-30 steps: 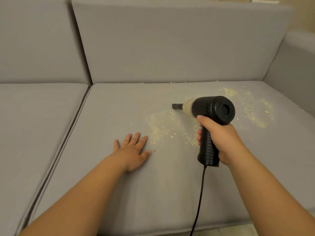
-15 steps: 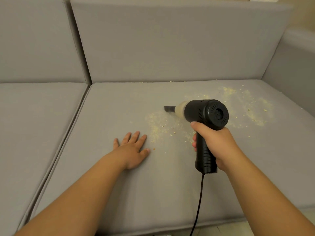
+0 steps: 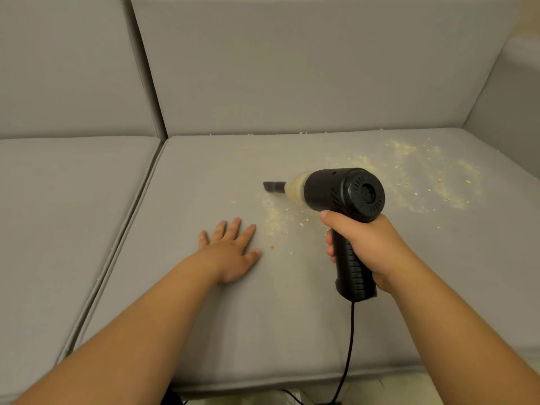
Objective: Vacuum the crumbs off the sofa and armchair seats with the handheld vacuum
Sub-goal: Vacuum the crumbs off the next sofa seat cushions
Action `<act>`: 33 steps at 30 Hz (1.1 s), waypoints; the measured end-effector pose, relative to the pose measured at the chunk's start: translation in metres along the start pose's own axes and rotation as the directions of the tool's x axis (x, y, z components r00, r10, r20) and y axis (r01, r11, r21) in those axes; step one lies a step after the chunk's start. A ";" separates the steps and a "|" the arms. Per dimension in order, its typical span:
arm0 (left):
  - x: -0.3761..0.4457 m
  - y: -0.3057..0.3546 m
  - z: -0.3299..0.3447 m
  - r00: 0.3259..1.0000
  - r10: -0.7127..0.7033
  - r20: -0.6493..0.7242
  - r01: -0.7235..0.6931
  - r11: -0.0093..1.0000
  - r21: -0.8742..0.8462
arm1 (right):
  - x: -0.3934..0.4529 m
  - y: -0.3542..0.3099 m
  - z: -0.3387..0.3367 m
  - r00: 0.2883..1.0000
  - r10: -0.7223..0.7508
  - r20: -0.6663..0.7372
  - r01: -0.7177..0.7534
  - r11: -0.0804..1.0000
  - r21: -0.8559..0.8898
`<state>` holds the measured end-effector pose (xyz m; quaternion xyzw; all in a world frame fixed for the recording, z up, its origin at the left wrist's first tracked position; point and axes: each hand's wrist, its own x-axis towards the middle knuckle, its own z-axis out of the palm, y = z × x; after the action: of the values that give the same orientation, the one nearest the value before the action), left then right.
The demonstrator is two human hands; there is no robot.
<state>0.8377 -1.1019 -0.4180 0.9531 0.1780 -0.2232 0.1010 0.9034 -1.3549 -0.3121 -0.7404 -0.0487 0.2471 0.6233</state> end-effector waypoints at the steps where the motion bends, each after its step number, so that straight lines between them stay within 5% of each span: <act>1: 0.000 0.001 0.000 1.000 0.003 0.001 -0.003 1.000 -0.003 | -0.002 -0.001 0.000 1.000 -0.008 0.018 0.008 1.000 -0.014; 7: -0.005 0.000 0.000 1.000 0.015 0.008 -0.015 1.000 -0.006 | -0.014 0.012 0.001 0.994 -0.025 -0.103 0.024 1.000 -0.016; 16: -0.007 -0.002 -0.003 0.999 0.034 0.028 -0.034 0.999 -0.014 | -0.022 0.021 0.017 0.998 0.062 0.020 -0.062 0.998 0.006; 33: 0.003 -0.007 -0.003 0.999 0.045 0.007 -0.045 0.998 -0.045 | -0.033 0.001 -0.023 0.992 0.017 -0.124 -0.055 0.951 -0.303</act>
<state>0.8384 -1.0935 -0.4172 0.9534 0.1609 -0.2205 0.1282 0.8847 -1.3882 -0.3003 -0.8422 -0.0354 0.2030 0.4982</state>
